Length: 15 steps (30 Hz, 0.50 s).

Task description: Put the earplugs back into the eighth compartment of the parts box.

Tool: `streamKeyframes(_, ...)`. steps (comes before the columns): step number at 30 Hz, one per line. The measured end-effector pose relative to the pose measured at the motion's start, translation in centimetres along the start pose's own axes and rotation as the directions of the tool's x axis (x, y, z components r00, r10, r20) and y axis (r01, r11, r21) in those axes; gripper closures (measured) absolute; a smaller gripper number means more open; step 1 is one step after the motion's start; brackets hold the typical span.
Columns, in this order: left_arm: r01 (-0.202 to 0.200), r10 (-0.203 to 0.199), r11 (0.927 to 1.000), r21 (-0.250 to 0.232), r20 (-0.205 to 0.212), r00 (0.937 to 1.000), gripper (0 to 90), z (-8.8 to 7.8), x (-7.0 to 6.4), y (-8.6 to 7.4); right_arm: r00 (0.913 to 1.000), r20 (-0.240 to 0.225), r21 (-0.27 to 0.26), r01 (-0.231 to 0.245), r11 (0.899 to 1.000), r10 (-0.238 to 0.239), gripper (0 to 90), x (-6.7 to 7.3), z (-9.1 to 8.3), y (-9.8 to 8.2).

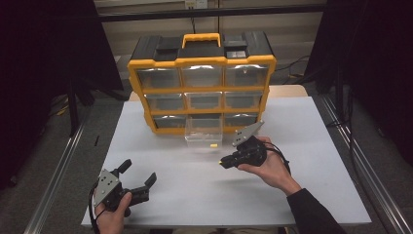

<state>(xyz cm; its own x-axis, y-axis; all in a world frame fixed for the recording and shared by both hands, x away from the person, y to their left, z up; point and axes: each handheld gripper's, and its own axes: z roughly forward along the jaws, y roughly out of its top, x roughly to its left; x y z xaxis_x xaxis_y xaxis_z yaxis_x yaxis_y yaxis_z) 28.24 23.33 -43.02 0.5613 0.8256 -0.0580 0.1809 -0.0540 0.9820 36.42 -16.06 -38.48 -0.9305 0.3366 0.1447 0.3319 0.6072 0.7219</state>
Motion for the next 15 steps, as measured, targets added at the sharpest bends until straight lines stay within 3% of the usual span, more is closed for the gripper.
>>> streamKeyframes(15, -0.002, 0.002, 1.0000, 0.005, 0.001, 1.0000, 2.8, 0.1, 0.0, -0.1, 0.9995, 0.015, -0.064, 0.028, 0.998, -0.028, 81.2, 0.4, -1.1, 1.7)
